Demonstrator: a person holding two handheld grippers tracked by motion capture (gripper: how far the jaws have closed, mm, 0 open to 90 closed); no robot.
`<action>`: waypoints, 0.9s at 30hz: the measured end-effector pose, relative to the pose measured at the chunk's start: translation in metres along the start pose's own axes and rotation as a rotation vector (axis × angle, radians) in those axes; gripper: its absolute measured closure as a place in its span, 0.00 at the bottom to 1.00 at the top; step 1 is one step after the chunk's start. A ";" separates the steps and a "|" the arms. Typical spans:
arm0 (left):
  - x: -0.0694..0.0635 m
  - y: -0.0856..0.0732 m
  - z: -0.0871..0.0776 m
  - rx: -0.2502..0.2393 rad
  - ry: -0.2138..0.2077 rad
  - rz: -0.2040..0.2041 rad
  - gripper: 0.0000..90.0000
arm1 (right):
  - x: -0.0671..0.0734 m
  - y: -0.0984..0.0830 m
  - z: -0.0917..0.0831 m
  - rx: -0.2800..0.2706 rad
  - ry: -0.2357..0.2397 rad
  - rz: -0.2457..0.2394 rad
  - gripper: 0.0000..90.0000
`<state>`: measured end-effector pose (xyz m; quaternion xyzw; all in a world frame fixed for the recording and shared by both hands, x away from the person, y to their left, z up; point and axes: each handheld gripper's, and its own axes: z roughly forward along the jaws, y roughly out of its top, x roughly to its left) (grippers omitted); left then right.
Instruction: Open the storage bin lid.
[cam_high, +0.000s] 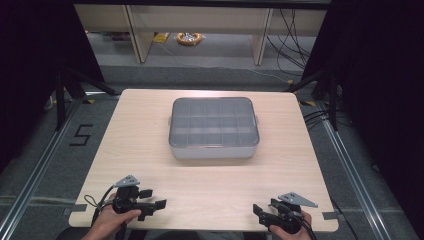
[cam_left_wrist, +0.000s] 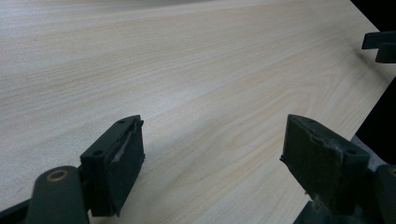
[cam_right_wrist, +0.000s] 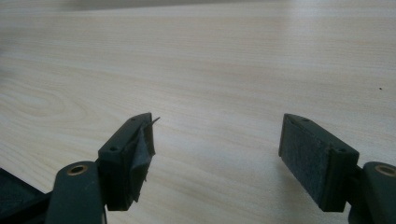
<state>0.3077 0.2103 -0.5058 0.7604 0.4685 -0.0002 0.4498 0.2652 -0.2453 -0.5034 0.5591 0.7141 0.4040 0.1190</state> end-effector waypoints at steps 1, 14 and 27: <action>0.000 0.000 0.000 -0.002 0.004 -0.002 0.22 | 0.004 -0.001 0.000 0.010 -0.017 0.046 0.31; 0.002 0.001 -0.001 -0.027 0.002 -0.021 0.23 | 0.002 0.001 -0.002 0.006 -0.007 0.048 0.30; 0.006 0.004 -0.002 -0.048 0.012 -0.048 0.24 | -0.007 0.004 0.001 -0.059 0.034 0.065 0.30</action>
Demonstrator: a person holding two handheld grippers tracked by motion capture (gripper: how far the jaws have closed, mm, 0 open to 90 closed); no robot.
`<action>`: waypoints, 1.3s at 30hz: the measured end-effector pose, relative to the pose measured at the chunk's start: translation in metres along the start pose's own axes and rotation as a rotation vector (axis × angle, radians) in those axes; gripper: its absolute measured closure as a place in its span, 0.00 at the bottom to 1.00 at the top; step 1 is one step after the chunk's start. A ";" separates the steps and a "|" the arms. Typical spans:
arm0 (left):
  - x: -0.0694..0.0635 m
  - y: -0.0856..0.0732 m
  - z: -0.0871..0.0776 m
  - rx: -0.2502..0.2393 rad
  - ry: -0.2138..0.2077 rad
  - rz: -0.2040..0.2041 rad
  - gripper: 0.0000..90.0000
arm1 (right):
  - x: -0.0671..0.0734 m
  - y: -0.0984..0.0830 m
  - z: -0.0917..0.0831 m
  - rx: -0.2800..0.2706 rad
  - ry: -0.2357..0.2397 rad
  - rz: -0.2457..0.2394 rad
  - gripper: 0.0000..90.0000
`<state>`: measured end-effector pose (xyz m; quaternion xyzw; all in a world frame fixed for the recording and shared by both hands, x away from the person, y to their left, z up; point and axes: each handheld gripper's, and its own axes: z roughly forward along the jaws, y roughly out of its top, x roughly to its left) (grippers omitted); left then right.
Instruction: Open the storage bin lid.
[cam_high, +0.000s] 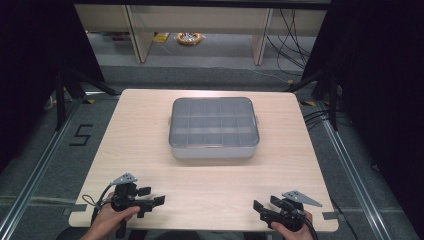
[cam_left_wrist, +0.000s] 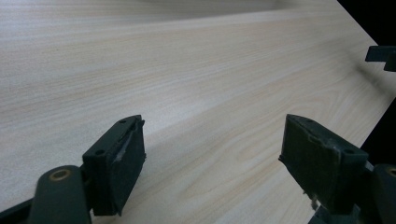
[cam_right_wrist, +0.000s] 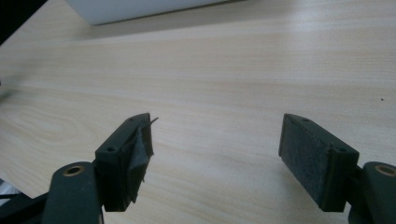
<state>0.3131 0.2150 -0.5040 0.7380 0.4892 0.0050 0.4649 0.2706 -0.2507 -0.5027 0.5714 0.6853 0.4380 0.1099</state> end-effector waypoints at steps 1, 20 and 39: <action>0.000 0.000 0.000 -0.005 -0.001 -0.005 0.24 | 0.003 0.001 0.000 -0.008 0.011 0.071 0.30; 0.009 0.025 0.010 -0.031 -0.018 -0.065 0.24 | -0.015 0.036 0.012 -0.103 0.101 0.112 0.28; 0.024 0.063 0.014 -0.104 -0.012 -0.098 0.24 | -0.025 0.098 0.020 -0.145 0.083 0.146 0.28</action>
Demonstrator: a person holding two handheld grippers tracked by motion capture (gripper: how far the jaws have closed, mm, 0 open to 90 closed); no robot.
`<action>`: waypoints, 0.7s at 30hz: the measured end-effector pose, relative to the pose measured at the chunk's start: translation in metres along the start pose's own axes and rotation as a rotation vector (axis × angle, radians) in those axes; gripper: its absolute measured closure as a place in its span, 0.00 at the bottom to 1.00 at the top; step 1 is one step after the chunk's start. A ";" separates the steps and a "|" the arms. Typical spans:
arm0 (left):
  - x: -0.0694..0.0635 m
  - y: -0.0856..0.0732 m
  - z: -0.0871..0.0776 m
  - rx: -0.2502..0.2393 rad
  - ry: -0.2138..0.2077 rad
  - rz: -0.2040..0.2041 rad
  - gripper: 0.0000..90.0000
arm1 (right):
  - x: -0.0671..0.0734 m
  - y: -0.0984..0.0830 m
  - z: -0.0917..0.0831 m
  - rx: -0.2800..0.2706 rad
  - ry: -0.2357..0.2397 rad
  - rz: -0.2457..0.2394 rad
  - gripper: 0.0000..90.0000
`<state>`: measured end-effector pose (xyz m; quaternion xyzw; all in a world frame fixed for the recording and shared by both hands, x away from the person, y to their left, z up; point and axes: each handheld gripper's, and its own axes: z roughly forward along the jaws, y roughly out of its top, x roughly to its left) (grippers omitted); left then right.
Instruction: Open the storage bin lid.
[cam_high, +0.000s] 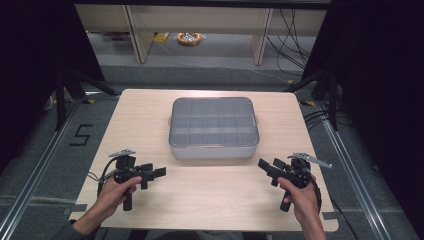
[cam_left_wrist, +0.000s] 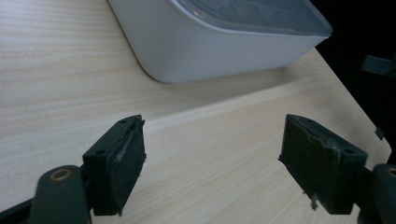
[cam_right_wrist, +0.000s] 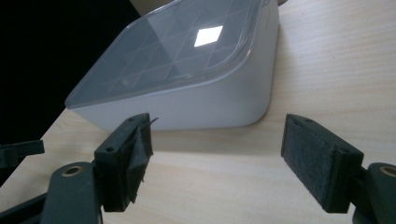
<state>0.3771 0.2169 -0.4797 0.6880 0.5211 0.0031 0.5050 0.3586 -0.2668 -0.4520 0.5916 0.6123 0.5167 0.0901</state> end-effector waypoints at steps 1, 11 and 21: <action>0.001 0.002 0.001 0.010 -0.011 0.004 0.24 | 0.000 0.004 0.002 -0.003 -0.001 0.021 0.28; 0.002 0.012 0.010 -0.006 -0.010 -0.014 0.24 | -0.014 0.022 0.016 -0.023 -0.016 -0.002 0.29; 0.000 0.024 0.023 0.024 -0.021 -0.011 0.24 | -0.020 0.046 0.036 -0.030 -0.015 0.016 0.29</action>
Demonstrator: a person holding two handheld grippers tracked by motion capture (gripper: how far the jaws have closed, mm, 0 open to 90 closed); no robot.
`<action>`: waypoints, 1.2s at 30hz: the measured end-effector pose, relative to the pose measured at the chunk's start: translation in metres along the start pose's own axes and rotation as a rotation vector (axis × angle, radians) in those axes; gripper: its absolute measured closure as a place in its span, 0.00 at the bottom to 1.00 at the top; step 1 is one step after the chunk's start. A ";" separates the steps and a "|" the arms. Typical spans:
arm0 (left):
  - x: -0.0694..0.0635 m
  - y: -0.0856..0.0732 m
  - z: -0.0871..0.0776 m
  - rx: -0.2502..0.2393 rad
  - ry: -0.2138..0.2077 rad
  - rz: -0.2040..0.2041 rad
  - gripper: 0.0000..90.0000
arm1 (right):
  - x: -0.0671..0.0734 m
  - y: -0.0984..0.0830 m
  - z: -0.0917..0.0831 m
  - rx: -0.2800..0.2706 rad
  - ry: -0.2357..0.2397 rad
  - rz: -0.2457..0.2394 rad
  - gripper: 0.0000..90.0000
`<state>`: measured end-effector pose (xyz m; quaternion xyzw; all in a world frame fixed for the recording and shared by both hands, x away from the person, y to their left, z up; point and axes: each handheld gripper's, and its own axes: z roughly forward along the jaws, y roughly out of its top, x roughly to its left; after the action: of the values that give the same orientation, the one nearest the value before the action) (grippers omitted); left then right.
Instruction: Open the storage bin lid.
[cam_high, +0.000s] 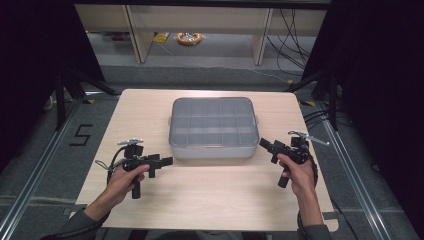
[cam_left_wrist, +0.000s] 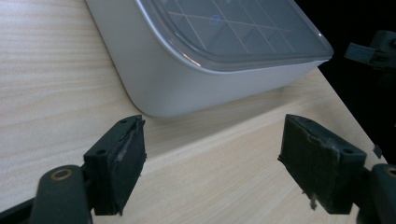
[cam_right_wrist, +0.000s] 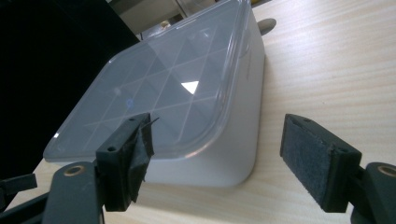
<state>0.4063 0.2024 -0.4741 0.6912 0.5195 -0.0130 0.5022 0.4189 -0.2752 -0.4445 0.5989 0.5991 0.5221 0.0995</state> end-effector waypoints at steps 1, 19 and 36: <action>-0.001 0.001 0.003 -0.011 0.009 -0.007 0.24 | 0.000 0.000 0.000 0.000 0.000 0.000 0.29; 0.004 0.043 0.011 -0.077 0.083 0.030 0.24 | 0.002 0.020 0.034 0.006 0.006 0.036 0.30; 0.026 0.082 0.046 -0.072 0.104 -0.056 0.27 | -0.014 0.039 0.066 -0.004 0.001 0.059 0.33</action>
<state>0.5016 0.1921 -0.4550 0.6575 0.5643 0.0277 0.4984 0.4961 -0.2634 -0.4512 0.6159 0.5801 0.5262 0.0846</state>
